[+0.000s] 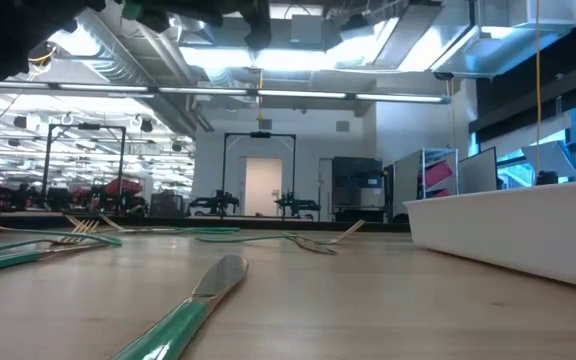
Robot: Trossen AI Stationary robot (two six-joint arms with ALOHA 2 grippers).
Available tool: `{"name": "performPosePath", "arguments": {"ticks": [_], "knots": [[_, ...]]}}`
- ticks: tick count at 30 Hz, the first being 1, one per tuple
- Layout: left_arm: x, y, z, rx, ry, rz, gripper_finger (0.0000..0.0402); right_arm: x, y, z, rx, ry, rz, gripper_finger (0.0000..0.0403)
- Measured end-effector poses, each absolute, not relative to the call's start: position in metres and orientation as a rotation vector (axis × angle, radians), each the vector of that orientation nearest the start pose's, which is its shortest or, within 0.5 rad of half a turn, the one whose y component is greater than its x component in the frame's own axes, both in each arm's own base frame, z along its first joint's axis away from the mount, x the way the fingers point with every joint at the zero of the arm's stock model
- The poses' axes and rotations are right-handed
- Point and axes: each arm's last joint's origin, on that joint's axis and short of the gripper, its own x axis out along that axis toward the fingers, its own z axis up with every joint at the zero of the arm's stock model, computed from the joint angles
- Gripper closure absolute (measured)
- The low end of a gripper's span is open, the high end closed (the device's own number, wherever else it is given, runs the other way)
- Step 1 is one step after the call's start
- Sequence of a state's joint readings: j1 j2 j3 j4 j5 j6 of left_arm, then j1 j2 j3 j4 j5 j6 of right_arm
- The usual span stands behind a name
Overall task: Sort silverware
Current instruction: Put the top green spoon into the silverware rack
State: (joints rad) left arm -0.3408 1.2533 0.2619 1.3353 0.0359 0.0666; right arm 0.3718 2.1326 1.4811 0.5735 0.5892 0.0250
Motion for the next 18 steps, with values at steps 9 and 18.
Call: {"name": "performPosePath", "arguments": {"ticks": [9,18], "knots": [[0.205,-0.068,0.194,0.074,-0.146,-0.209,0.0324,0.401,0.174,0.246,0.039,0.317,-0.53,0.0395],[0.206,-0.066,0.191,0.075,-0.113,-0.13,0.0255,0.29,0.157,0.278,0.521,0.811,-0.765,0.0399]]}}
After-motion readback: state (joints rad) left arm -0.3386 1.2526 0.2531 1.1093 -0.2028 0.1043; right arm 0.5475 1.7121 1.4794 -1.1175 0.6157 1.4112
